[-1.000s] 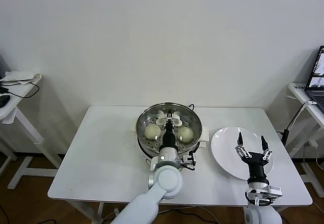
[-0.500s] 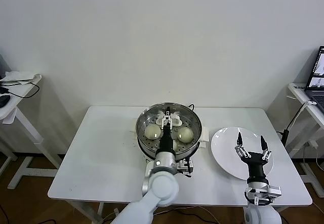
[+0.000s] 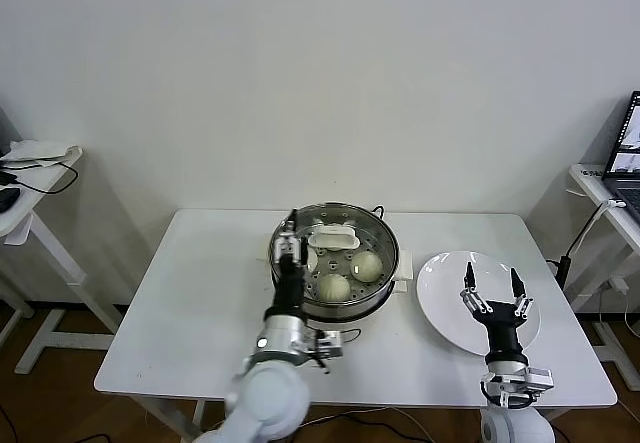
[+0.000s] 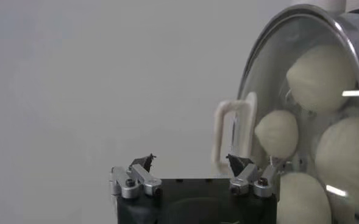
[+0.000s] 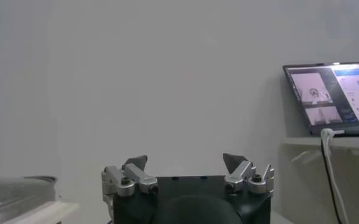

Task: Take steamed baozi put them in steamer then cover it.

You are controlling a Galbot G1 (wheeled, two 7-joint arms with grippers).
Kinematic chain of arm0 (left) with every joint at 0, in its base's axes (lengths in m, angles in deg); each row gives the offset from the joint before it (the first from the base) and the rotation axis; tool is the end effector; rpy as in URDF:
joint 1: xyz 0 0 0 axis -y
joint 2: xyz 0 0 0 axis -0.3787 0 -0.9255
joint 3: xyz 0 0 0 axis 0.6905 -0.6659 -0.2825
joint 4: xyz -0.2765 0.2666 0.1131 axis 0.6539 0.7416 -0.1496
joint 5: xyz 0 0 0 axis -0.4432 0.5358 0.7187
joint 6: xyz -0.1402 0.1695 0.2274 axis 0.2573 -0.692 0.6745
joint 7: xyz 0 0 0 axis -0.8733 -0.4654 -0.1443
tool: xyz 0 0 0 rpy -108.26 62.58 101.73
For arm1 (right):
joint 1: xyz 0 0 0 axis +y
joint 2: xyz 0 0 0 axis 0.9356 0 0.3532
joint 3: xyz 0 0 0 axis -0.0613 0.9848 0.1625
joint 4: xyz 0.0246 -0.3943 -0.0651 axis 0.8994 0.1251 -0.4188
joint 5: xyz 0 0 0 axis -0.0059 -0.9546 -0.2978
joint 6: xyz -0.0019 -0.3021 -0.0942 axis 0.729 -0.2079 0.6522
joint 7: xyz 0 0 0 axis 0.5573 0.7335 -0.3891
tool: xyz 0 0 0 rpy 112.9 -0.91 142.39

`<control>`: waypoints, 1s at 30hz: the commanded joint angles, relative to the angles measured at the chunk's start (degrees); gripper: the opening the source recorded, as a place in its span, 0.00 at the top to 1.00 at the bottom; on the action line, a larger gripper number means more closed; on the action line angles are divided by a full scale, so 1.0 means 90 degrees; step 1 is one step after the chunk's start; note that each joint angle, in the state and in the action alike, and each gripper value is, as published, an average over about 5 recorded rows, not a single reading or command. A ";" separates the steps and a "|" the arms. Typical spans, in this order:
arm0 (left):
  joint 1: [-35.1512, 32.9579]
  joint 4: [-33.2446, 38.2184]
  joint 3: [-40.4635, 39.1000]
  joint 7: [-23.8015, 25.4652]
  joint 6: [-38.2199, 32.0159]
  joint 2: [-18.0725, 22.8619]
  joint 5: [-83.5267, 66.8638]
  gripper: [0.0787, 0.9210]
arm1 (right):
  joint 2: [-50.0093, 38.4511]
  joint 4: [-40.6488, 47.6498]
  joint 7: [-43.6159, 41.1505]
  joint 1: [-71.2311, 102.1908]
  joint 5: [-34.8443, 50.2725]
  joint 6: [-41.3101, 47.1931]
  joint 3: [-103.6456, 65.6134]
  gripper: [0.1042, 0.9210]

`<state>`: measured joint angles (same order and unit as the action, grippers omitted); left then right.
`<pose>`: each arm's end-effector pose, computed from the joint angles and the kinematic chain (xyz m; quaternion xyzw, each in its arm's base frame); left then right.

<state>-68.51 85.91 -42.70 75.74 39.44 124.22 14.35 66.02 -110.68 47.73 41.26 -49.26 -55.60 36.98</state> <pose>0.2249 -0.1004 -0.2982 -0.0119 0.7697 0.6355 0.0595 0.1766 -0.1172 -0.4043 0.0740 0.9909 0.0360 0.1065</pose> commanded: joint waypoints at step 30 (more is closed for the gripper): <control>-0.3488 0.0929 0.5285 -0.0973 -0.4383 0.0694 -0.8194 0.12 | -0.0055 -0.1242 -0.0128 0.0230 0.0089 0.1019 -0.0055 0.12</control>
<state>-95.38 94.68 1.46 66.27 6.48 129.04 -53.34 65.55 -120.06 46.71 43.00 -48.50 -47.59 36.56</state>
